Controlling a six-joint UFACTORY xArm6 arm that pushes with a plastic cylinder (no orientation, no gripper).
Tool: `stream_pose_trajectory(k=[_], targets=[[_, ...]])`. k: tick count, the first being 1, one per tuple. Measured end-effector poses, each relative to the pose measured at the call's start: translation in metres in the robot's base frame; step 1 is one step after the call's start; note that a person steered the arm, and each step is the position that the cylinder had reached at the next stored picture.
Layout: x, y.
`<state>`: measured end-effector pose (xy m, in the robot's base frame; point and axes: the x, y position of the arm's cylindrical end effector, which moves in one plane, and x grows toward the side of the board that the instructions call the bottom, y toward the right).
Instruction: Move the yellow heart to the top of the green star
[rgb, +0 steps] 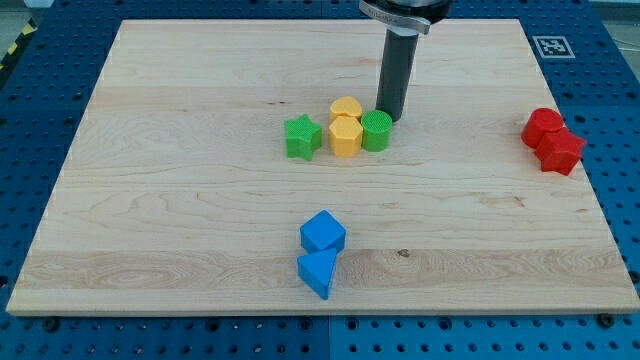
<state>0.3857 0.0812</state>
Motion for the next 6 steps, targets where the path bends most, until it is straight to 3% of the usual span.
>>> stream_pose_trajectory(k=[2, 6], targets=[[0.026, 0.017], [0.012, 0.016]])
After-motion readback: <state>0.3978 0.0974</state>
